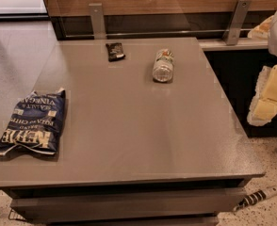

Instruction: Place 7up can upright

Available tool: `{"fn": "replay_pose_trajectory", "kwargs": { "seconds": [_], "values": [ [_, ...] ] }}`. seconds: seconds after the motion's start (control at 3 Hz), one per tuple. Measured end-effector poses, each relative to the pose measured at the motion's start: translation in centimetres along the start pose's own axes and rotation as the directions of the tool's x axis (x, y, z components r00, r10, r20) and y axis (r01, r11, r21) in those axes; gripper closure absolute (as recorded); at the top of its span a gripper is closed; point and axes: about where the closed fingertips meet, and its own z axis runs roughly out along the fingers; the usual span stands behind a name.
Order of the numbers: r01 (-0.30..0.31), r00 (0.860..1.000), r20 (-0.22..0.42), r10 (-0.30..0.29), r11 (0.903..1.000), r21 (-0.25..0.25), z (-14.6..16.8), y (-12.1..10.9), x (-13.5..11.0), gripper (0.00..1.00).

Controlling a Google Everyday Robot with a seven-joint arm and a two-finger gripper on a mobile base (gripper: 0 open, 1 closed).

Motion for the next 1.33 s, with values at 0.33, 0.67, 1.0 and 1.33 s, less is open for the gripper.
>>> {"fn": "replay_pose_trajectory", "kwargs": {
  "seconds": [0.33,0.67,1.0,1.33],
  "values": [
    [0.000,1.000,0.000,0.000,1.0000,0.000,0.0,0.0,0.0,0.00],
    [-0.018,1.000,0.012,0.018,0.9998,-0.002,-0.1,-1.3,-0.3,0.00],
    [-0.136,0.985,0.103,0.140,0.9897,-0.046,0.8,-5.9,-2.0,0.00],
    [-0.230,0.962,0.132,0.238,0.9707,-0.069,1.6,-8.3,-5.2,0.00]
  ]
}}
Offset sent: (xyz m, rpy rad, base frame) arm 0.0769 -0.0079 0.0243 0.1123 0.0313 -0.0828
